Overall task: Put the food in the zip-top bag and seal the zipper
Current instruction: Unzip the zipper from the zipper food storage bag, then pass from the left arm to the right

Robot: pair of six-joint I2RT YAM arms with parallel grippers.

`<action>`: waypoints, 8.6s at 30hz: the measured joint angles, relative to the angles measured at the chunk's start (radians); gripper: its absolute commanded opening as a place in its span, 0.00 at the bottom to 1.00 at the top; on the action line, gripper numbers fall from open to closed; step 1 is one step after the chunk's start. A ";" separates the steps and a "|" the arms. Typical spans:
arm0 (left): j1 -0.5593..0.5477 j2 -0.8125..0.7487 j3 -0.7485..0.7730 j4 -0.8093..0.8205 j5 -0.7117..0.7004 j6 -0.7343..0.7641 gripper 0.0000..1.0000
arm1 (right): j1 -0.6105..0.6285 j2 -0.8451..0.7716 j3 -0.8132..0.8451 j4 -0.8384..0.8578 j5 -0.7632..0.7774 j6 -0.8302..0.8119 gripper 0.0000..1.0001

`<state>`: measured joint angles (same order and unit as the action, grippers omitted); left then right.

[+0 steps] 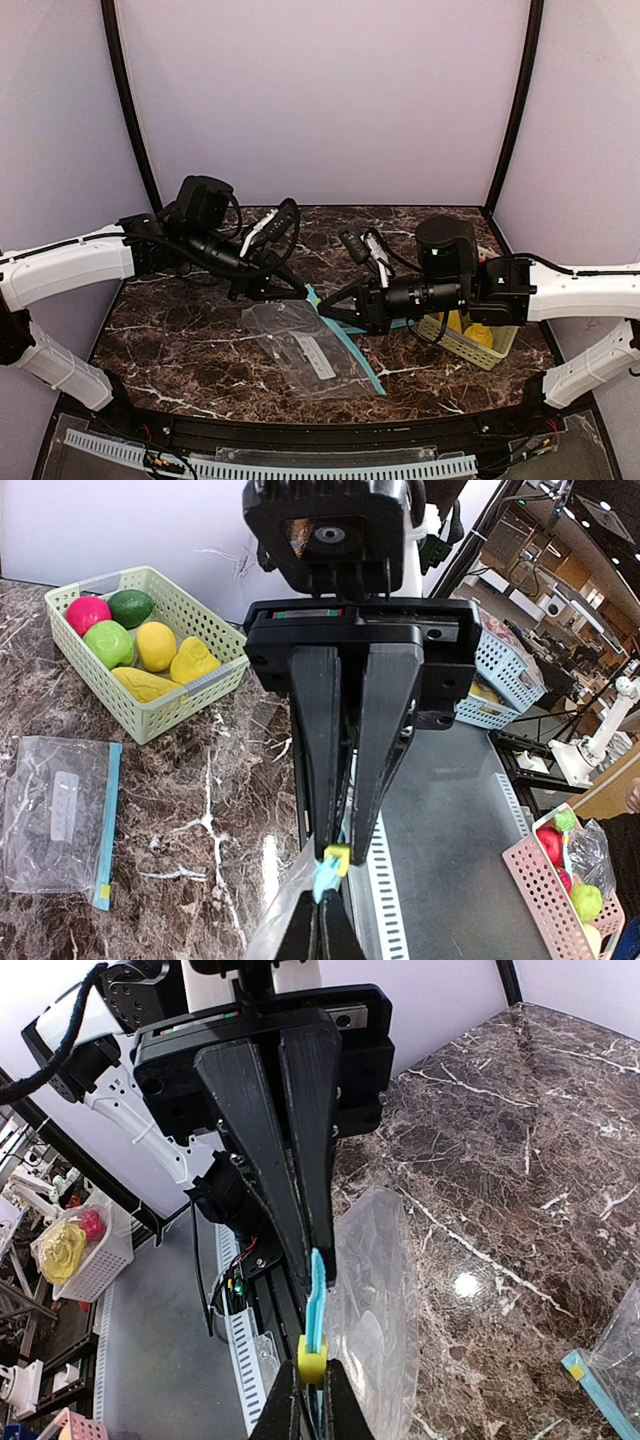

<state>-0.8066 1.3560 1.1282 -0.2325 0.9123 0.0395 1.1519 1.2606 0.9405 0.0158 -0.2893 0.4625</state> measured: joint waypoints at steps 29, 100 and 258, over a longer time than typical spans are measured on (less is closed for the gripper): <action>0.102 -0.078 -0.039 0.061 -0.017 -0.089 0.01 | 0.000 0.009 -0.031 0.061 0.018 0.011 0.00; 0.222 -0.241 -0.120 0.132 -0.370 -0.116 0.01 | 0.000 0.072 -0.031 0.058 0.018 0.021 0.00; 0.090 -0.138 -0.067 0.045 -0.112 0.035 0.65 | -0.054 0.060 0.119 -0.260 0.087 -0.070 0.00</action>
<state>-0.7166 1.2179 1.0611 -0.1879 0.8005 0.0750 1.0977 1.3201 1.0592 -0.2443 -0.2028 0.3927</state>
